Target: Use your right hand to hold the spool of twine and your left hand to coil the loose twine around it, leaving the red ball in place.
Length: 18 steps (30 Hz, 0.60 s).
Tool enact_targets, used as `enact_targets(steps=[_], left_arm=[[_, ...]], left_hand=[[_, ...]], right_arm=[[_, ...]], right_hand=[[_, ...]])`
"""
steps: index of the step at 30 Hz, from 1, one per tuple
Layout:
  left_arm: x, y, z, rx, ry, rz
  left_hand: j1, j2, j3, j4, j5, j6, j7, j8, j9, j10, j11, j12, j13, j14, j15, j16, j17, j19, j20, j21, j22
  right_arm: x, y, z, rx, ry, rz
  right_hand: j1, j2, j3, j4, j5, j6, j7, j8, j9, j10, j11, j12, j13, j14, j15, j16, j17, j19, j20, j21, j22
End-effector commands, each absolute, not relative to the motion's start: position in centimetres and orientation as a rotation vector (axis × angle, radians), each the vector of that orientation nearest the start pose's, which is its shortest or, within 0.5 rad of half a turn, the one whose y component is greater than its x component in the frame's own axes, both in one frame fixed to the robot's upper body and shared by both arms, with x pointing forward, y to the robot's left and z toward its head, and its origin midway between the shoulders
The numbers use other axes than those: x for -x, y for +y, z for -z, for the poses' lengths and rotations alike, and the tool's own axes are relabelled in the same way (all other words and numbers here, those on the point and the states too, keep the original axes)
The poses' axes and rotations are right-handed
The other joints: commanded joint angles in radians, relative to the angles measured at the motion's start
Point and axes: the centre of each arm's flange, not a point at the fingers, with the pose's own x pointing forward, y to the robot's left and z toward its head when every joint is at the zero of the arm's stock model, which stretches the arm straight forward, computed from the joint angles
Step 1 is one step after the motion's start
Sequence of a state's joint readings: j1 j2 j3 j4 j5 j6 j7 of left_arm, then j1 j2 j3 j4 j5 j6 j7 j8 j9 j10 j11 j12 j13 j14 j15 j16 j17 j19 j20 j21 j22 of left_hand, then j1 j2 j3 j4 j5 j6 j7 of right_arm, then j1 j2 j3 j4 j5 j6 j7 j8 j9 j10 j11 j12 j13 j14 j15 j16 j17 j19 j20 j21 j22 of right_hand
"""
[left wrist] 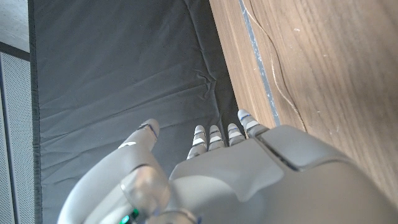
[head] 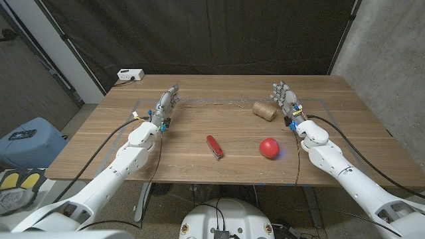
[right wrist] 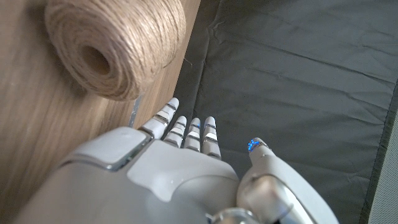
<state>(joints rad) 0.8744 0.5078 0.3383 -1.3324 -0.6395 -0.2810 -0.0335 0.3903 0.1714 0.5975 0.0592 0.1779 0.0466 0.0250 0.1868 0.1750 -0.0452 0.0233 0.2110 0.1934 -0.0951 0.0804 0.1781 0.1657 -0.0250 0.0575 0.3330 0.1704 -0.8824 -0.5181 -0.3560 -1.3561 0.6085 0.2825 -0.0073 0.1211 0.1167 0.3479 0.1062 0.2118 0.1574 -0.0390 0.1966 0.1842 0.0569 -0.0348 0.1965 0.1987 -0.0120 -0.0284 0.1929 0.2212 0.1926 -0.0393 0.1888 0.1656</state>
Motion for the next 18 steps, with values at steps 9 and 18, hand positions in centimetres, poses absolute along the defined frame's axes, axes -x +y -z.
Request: enact_targets(steps=[9, 18], left_arm=[[-64.1, 29.0, 3.3, 0.049, -0.604, 0.206], [-64.1, 28.6, 3.0, 0.049, -0.611, 0.204]], left_hand=[[0.014, -0.003, 0.007, -0.01, 0.006, 0.018, 0.001, 0.006, 0.005, -0.006, 0.0, 0.006, 0.001, -0.005, -0.002, 0.005, 0.002, 0.002, 0.01, 0.002, 0.001], [0.017, -0.004, 0.008, -0.018, 0.007, 0.021, 0.002, 0.006, 0.005, -0.005, 0.0, 0.006, 0.001, -0.006, 0.0, 0.003, 0.002, 0.003, 0.01, -0.002, 0.001]], right_arm=[[-63.5, -28.5, 3.2, 0.023, -0.608, -0.183], [-63.4, -28.7, 1.8, 0.084, -0.635, -0.168]], right_hand=[[0.011, 0.025, 0.01, -0.002, 0.004, 0.009, 0.004, 0.004, 0.005, 0.009, 0.005, 0.005, 0.001, 0.001, -0.037, 0.006, -0.001, 0.009, -0.068, 0.007, 0.005], [0.014, 0.023, 0.013, -0.005, 0.004, 0.009, 0.004, 0.003, 0.005, 0.008, 0.004, 0.004, 0.001, 0.001, -0.033, 0.006, -0.004, 0.008, -0.064, 0.006, 0.005]])
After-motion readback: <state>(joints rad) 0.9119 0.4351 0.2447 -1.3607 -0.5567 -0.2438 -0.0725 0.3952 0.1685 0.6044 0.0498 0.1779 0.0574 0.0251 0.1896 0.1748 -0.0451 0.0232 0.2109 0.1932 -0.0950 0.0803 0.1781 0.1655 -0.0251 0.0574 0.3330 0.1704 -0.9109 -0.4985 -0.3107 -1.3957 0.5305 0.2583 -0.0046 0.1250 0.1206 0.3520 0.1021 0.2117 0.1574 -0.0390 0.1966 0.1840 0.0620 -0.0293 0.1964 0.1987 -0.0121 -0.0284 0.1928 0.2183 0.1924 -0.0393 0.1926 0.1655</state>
